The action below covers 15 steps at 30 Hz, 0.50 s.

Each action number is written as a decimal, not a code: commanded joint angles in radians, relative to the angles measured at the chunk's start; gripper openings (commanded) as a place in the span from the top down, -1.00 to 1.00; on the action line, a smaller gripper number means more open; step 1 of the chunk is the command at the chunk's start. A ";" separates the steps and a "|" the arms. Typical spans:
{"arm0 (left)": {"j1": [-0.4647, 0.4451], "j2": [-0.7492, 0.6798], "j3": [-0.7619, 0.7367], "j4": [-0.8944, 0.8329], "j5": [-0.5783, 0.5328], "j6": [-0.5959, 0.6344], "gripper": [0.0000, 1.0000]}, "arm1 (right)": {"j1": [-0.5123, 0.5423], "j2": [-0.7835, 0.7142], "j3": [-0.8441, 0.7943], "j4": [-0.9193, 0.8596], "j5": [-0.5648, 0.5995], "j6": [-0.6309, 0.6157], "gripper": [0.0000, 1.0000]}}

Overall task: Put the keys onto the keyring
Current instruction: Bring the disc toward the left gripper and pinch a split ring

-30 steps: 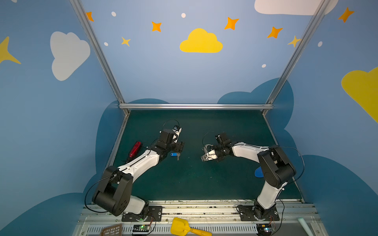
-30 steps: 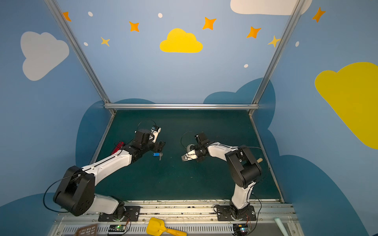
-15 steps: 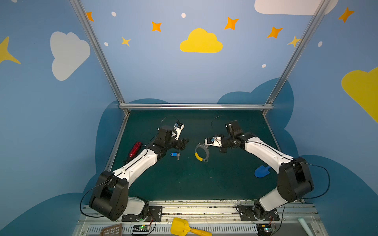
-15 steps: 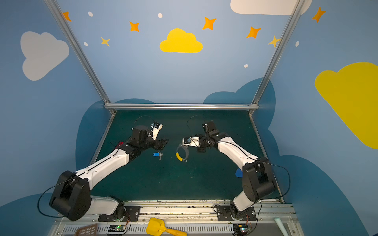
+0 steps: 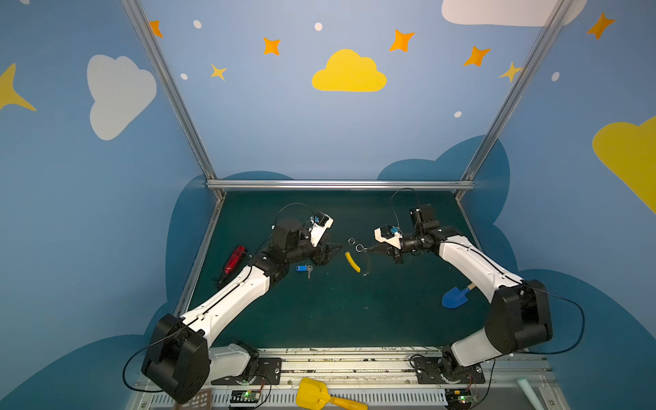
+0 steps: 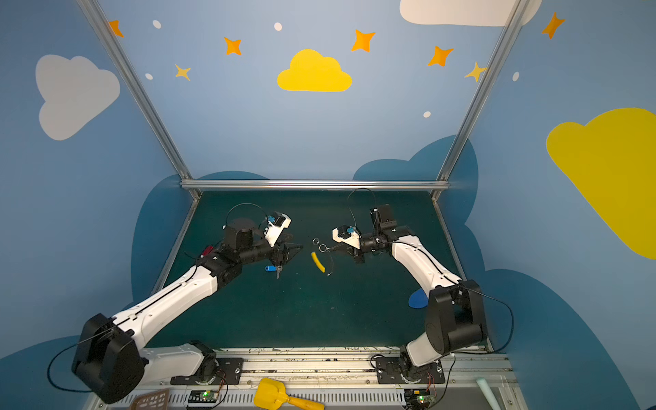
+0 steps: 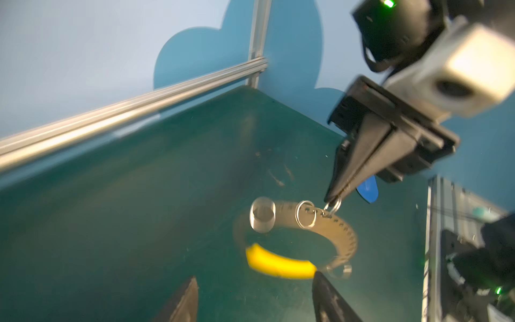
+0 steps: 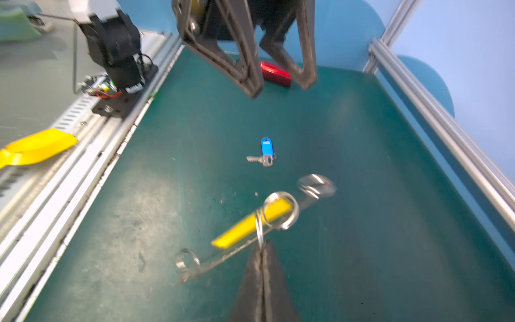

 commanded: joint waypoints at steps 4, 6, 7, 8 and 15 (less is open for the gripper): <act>-0.060 -0.024 0.036 -0.041 0.048 0.180 -0.01 | -0.005 -0.080 -0.053 0.111 -0.124 0.104 1.00; -0.079 -0.032 0.041 -0.049 0.055 0.207 0.06 | -0.005 -0.090 -0.068 0.153 -0.145 0.147 1.00; -0.088 -0.037 0.041 -0.050 0.051 0.217 0.07 | -0.005 -0.093 -0.071 0.162 -0.156 0.160 1.00; -0.097 -0.042 0.042 -0.052 0.046 0.229 0.11 | -0.005 -0.096 -0.073 0.166 -0.169 0.166 1.00; -0.146 -0.067 0.049 -0.055 0.003 0.286 0.16 | -0.005 -0.131 -0.096 0.191 -0.187 0.173 1.00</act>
